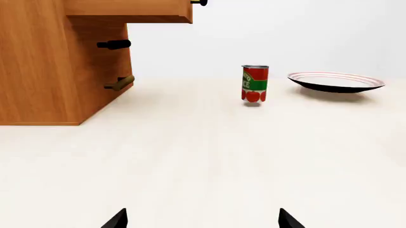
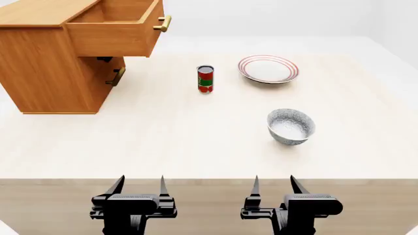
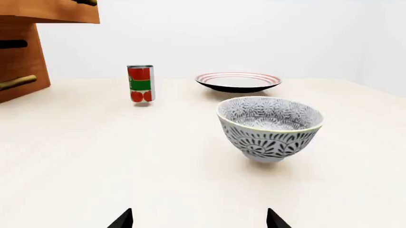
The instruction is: Put the bowl in the top drawer of the cabinet.
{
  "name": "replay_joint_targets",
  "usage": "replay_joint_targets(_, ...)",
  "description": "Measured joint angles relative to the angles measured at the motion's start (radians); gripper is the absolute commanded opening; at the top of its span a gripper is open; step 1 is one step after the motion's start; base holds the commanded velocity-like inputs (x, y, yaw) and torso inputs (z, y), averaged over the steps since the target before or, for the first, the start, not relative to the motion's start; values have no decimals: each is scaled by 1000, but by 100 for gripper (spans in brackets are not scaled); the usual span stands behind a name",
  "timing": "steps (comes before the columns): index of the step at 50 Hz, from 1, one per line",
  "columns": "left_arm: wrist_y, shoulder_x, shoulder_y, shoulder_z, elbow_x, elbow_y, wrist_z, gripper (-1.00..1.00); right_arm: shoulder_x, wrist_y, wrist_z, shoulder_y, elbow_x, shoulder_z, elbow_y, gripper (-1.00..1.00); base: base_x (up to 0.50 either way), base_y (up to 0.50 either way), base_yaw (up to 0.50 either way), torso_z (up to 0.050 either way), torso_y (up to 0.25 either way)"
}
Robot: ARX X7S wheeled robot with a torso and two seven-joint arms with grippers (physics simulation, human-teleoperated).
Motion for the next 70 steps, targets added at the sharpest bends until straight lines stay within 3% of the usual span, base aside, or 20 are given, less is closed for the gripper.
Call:
replay_joint_targets(22, -6, -44, -17, 54, -41, -19, -50, 100, 42, 11, 51, 21, 48, -58, 14, 100, 0, 148, 0, 0, 0)
replay_joint_targets(70, -15, -105, -28, 127, -105, -28, -114, 100, 104, 4, 117, 29, 121, -131, 23, 100, 0, 385, 0, 0, 0)
